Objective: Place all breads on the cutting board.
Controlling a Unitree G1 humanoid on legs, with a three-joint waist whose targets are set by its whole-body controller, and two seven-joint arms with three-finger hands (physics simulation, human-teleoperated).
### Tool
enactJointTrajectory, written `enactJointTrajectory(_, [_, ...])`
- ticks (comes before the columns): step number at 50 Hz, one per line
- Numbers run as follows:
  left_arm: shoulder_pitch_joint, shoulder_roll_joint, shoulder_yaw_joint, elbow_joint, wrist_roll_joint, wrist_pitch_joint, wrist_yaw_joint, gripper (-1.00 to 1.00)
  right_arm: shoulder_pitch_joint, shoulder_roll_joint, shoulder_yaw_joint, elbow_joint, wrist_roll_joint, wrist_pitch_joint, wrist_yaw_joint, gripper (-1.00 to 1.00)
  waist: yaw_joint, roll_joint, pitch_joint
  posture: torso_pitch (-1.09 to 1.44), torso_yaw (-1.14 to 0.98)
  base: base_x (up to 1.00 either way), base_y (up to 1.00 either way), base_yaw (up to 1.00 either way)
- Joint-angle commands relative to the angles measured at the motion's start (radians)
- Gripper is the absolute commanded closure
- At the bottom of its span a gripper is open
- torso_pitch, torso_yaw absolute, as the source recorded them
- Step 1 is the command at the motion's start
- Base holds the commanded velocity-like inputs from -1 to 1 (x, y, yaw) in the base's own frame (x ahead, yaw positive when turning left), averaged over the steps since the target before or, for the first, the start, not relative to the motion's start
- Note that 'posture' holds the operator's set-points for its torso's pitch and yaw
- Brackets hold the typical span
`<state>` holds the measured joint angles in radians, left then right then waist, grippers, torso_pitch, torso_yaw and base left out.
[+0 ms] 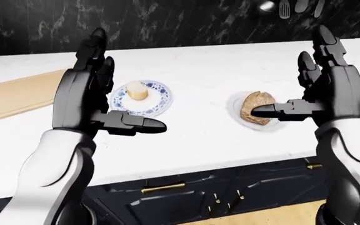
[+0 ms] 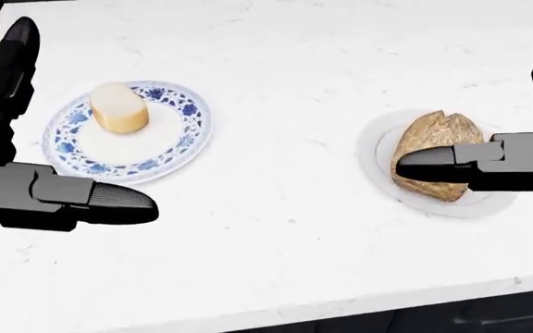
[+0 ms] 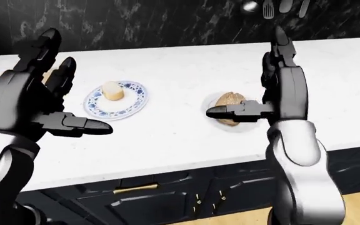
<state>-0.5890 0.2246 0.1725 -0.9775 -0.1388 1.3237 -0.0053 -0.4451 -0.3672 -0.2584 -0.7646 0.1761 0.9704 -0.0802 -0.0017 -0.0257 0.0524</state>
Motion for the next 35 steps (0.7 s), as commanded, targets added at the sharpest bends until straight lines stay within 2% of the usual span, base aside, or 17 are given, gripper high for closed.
enactJointTrajectory(1, [-0.019,0.003,-0.001,-0.002,0.014,-0.052,0.004,-1.00,-0.031,-0.013,0.029,0.042,-0.104,-0.034,0.042,-1.00,0.001,-0.002,-0.016,0.00,0.00,0.00,0.00,0.00])
enactJointTrajectory(5, [-0.025,0.001,-0.006,0.004,0.024,-0.052,0.000,-1.00,-0.054,0.005,0.055,0.114,-0.223,-0.054,0.120,-1.00,-0.001,0.000,-0.019,0.00,0.00,0.00,0.00,0.00])
enactJointTrajectory(11, [-0.037,-0.003,-0.016,0.011,0.037,-0.050,-0.004,-1.00,-0.097,-0.004,0.116,0.182,-0.410,-0.036,0.259,-1.00,-0.001,0.007,-0.020,0.00,0.00,0.00,0.00,0.00])
enactJointTrajectory(17, [-0.021,-0.013,-0.031,0.031,0.055,-0.083,-0.011,-1.00,-0.132,0.025,0.103,0.304,-0.524,-0.093,0.341,-1.00,-0.002,0.010,-0.027,0.00,0.00,0.00,0.00,0.00])
enactJointTrajectory(20, [-0.017,-0.020,-0.028,0.036,0.058,-0.091,-0.015,-1.00,-0.126,0.027,0.117,0.354,-0.580,-0.086,0.380,-1.00,-0.001,0.009,-0.031,0.00,0.00,0.00,0.00,0.00])
enactJointTrajectory(23, [-0.005,-0.021,-0.025,0.036,0.061,-0.101,-0.019,-1.00,-0.140,0.035,0.093,0.378,-0.601,-0.084,0.396,-1.00,0.001,0.009,-0.035,0.00,0.00,0.00,0.00,0.00])
enactJointTrajectory(29, [-0.005,-0.022,-0.023,0.030,0.061,-0.094,-0.019,-1.00,-0.146,0.034,0.082,0.406,-0.613,-0.090,0.405,-1.00,0.005,0.008,-0.039,0.00,0.00,0.00,0.00,0.00])
enactJointTrajectory(30, [-0.002,-0.023,-0.026,0.033,0.062,-0.099,-0.019,-1.00,-0.148,0.034,0.081,0.410,-0.613,-0.090,0.405,-0.93,0.006,0.008,-0.039,0.00,0.00,0.00,0.00,0.00])
enactJointTrajectory(32, [0.000,-0.024,-0.027,0.035,0.063,-0.104,-0.019,-1.00,-0.151,0.033,0.081,0.413,-0.615,-0.091,0.406,-0.32,0.007,0.007,-0.040,0.00,0.00,0.00,0.00,0.00])
enactJointTrajectory(35, [0.002,-0.023,-0.026,0.038,0.065,-0.111,-0.022,-1.00,-0.153,0.032,0.080,0.427,-0.615,-0.100,0.403,-0.45,0.008,0.006,-0.042,0.00,0.00,0.00,0.00,0.00])
